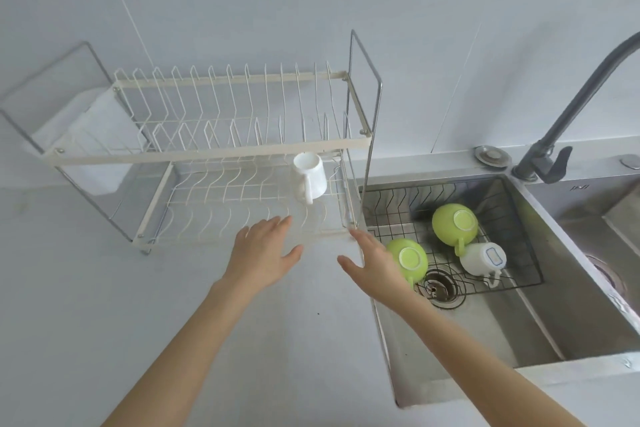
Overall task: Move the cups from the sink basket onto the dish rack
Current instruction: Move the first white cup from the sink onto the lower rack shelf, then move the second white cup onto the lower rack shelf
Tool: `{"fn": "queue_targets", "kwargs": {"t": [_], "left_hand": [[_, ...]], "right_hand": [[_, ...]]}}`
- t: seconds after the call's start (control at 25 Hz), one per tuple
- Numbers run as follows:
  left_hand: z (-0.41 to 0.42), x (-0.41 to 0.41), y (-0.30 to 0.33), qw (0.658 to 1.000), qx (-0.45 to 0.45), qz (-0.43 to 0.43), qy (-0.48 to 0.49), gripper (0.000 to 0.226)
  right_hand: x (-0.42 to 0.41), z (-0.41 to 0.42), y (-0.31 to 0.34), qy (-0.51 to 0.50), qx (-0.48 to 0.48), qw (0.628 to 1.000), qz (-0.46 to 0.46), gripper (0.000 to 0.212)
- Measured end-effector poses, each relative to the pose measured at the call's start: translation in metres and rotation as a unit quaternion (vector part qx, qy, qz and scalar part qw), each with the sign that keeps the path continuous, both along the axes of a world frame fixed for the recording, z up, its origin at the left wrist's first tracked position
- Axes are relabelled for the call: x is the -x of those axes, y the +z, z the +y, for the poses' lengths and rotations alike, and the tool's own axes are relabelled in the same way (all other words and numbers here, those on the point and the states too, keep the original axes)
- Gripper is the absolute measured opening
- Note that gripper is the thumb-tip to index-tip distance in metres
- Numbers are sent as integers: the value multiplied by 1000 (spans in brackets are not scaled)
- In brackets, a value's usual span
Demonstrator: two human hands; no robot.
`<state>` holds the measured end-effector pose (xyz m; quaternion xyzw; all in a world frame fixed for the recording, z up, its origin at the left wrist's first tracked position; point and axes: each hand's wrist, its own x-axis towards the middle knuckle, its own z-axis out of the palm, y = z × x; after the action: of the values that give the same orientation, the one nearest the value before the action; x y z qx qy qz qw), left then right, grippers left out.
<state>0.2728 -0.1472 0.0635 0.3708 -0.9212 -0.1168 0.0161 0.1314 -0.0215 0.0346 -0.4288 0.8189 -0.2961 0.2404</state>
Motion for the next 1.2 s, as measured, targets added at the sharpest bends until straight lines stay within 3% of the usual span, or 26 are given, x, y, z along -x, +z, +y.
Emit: {"fn": "queue_targets", "kwargs": {"t": [0.32,0.92,1.2], "left_hand": [[69,44,-1,998,-7,-27,-51,60],[127,165,-37,991,-132,-6,-24,62],[127,208,-63,986,-160,-46,-13,61]], "right_hand": [[49,69,-6,3,-56,995,85,62],[163,110,-20,24,-102,994,34,62],[206,110,-44,16,-118,993,2,62]]}}
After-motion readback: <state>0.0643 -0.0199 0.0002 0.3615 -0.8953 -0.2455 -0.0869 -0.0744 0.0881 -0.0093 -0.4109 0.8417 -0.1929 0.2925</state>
